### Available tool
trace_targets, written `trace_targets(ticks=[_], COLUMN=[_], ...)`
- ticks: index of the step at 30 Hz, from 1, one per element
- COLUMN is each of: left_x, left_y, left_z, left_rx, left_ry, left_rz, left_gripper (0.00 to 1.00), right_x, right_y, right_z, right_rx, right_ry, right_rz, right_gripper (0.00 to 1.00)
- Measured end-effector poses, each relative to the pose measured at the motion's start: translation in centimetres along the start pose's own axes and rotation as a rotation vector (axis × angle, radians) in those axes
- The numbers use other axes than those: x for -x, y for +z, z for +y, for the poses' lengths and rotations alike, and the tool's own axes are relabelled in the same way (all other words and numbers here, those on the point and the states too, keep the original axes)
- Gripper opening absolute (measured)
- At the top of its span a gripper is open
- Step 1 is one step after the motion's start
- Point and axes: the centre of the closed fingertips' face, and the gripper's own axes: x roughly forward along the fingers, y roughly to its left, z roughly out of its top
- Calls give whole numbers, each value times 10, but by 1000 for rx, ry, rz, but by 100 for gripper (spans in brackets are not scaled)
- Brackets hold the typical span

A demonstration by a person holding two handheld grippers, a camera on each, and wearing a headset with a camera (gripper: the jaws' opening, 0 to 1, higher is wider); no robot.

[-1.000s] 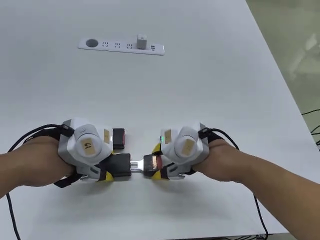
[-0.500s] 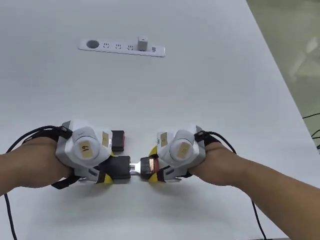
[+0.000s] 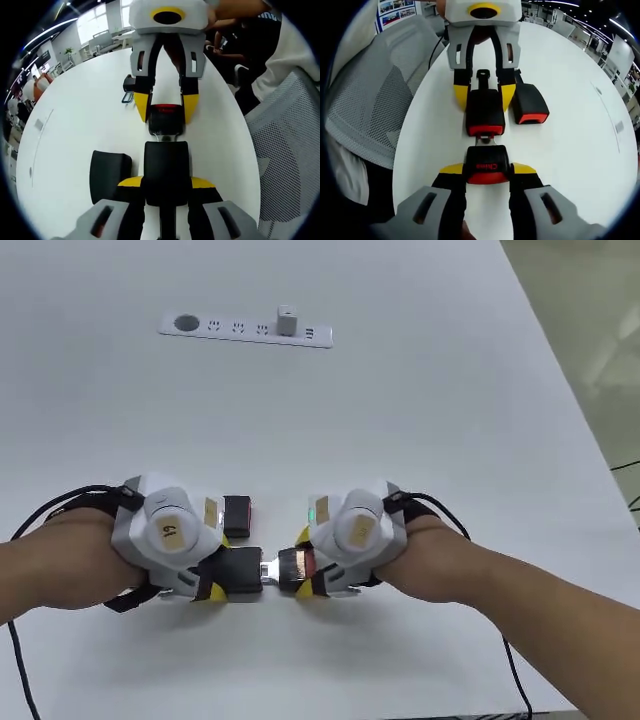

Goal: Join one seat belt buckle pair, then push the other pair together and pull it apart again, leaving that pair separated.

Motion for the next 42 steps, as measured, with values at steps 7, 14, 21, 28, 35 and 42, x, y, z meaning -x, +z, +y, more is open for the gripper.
trace_targets(ticks=[7,14,21,28,35,42], left_x=[1,1,1,1,2,2], left_y=[1,0,-1,-1,-1,-1], left_z=[-1,0,-1,-1,0,0], left_rx=[-4,-11,-15,-14,-4,2], left_ry=[0,-2,-3,-3,-2,-1], left_rz=[3,10,12,21,21,20], left_gripper=[33,33,32,33,33,32], right_x=[-3,-5,-5,-5,-10,-8], right_y=[7,9,9,10,8,5], right_z=[3,3,2,3,1,2], right_rx=[-5,-6,1,9,15,24], right_ry=[-1,-1,-3,-2,-4,-6], right_rz=[-11,-10,-9,1,8,22], right_gripper=[30,30,30,30,30,30])
